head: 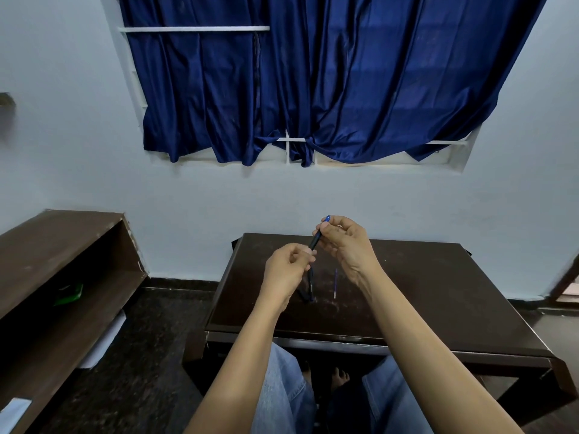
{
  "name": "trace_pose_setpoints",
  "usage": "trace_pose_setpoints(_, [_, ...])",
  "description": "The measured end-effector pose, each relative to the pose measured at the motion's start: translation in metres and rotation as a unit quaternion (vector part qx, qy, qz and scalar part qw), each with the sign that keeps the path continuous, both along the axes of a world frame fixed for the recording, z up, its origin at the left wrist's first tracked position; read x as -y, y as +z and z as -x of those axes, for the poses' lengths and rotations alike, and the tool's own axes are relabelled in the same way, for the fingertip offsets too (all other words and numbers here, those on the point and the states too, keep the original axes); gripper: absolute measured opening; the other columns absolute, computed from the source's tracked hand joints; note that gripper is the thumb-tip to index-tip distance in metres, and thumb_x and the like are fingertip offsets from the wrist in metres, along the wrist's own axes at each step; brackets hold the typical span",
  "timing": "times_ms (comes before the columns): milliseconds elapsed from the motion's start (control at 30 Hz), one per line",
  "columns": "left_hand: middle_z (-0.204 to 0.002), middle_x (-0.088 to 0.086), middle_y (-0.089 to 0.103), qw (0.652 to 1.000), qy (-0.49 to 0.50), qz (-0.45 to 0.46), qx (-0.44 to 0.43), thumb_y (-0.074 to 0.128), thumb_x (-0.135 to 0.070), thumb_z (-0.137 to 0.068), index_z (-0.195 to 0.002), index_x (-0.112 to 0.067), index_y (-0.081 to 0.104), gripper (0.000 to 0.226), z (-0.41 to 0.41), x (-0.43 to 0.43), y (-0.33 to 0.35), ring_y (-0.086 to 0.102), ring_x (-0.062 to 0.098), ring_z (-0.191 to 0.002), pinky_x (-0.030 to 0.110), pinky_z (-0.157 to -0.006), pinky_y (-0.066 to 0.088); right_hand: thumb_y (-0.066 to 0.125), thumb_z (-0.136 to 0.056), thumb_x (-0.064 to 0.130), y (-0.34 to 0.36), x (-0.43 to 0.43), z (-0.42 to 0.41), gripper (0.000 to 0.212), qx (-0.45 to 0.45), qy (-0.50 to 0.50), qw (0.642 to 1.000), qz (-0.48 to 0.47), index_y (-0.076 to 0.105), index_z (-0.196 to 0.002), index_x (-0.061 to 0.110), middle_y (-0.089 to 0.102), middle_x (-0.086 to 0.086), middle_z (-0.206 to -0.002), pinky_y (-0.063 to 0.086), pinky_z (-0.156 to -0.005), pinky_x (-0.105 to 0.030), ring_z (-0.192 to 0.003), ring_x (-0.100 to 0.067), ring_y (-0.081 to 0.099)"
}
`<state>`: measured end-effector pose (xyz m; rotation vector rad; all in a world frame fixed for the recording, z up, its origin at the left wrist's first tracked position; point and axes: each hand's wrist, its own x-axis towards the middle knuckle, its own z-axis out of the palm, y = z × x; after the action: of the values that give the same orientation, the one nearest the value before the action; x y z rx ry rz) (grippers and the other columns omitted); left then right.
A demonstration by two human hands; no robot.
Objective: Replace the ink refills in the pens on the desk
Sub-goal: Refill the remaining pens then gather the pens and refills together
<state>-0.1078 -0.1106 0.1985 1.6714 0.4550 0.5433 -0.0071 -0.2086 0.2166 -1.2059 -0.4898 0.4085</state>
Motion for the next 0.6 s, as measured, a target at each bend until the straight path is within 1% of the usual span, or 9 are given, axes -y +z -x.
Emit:
trace_pose_setpoints(33, [-0.085,-0.005,0.067,1.000,0.004,-0.004,0.000,0.061,-0.023,-0.090,-0.086,-0.028,0.062,0.006,0.0004,-0.0002,-0.0002,0.059,0.008,-0.072,0.019,-0.061,0.043,0.067,-0.087,0.011,-0.0003,0.0003,0.0000,0.003,0.000,-0.001,1.000,0.002,0.066,-0.089,0.013,0.070,-0.008,-0.085,0.053,-0.090,-0.041,-0.086,-0.023,0.065])
trace_pose_setpoints(100, [-0.089,-0.003,0.065,1.000,0.007,-0.007,-0.005,0.065,-0.025,-0.087,-0.089,-0.027,0.058,0.008,0.0005,0.0014,-0.0004,0.062,0.012,-0.080,0.019,-0.063,0.044,0.067,-0.087,0.010,-0.0004,0.0003,0.0007,0.003,0.004,0.001,1.000,0.005,0.066,-0.088,0.013,0.070,-0.007,-0.083,0.053,-0.089,-0.042,-0.085,-0.023,0.065])
trace_pose_setpoints(133, [-0.089,-0.003,0.066,1.000,0.000,0.009,-0.012,0.061,-0.029,-0.090,-0.091,-0.027,0.058,0.004,0.0006,0.0029,0.0010,0.063,0.013,-0.081,0.019,-0.063,0.044,0.066,-0.087,0.010,-0.0006,0.0002,0.0013,0.003,0.007,0.003,1.000,0.005,0.066,-0.087,0.013,0.070,-0.006,-0.081,0.054,-0.086,-0.041,-0.084,-0.023,0.065])
trace_pose_setpoints(167, [-0.088,-0.003,0.068,0.999,-0.014,0.039,-0.024,0.054,-0.034,-0.094,-0.092,-0.025,0.061,0.012,0.0004,0.0048,0.0027,0.065,0.012,-0.080,0.019,-0.061,0.045,0.066,-0.088,0.009,-0.0008,0.0000,0.0022,0.003,0.009,0.007,1.000,0.004,0.065,-0.086,0.012,0.070,-0.006,-0.080,0.054,-0.082,-0.038,-0.082,-0.022,0.065])
trace_pose_setpoints(267, [-0.078,-0.004,0.074,0.990,-0.054,0.108,-0.074,0.036,-0.039,-0.101,-0.091,-0.018,0.070,0.042,-0.0036,0.0077,0.0075,0.067,0.003,-0.063,0.015,-0.048,0.046,0.066,-0.088,0.010,-0.0035,-0.0017,0.0005,0.002,0.010,0.005,1.000,0.009,0.065,-0.090,0.010,0.070,-0.007,-0.080,0.054,-0.079,-0.034,-0.080,-0.021,0.066])
trace_pose_setpoints(333, [-0.074,-0.005,0.073,0.993,-0.047,0.091,-0.057,0.044,-0.032,-0.099,-0.088,-0.018,0.071,0.033,-0.0049,0.0071,0.0050,0.062,0.000,-0.056,0.013,-0.045,0.043,0.066,-0.088,0.010,-0.0040,-0.0014,0.0007,0.002,0.014,0.006,1.000,0.013,0.065,-0.090,0.010,0.070,-0.008,-0.081,0.053,-0.078,-0.034,-0.078,-0.021,0.065])
trace_pose_setpoints(400, [-0.072,-0.007,0.068,0.998,-0.021,0.061,-0.025,0.058,-0.026,-0.093,-0.094,-0.015,0.070,0.017,-0.0048,0.0050,0.0027,0.058,0.001,-0.057,0.014,-0.048,0.041,0.066,-0.088,0.011,-0.0030,-0.0011,0.0012,0.002,0.015,0.014,1.000,0.012,0.065,-0.090,0.011,0.071,-0.009,-0.081,0.053,-0.074,-0.032,-0.076,-0.020,0.065])
trace_pose_setpoints(467, [-0.073,-0.008,0.065,0.999,-0.008,0.041,-0.009,0.064,-0.029,-0.089,-0.101,-0.013,0.067,0.021,-0.0050,0.0038,0.0005,0.056,0.003,-0.060,0.016,-0.052,0.042,0.066,-0.088,0.011,-0.0013,-0.0015,0.0008,0.002,0.019,0.021,1.000,0.013,0.066,-0.090,0.011,0.071,-0.009,-0.082,0.054,-0.073,-0.031,-0.077,-0.021,0.066])
trace_pose_setpoints(600, [-0.082,-0.001,0.076,0.991,-0.037,0.124,-0.045,0.043,-0.039,-0.098,-0.099,-0.015,0.071,0.037,-0.0051,0.0052,0.0041,0.072,0.009,-0.075,0.018,-0.059,0.053,0.066,-0.088,0.010,-0.0004,-0.0028,-0.0005,0.002,0.022,0.020,0.999,0.014,0.066,-0.090,0.011,0.070,-0.009,-0.081,0.053,-0.076,-0.033,-0.077,-0.021,0.065])
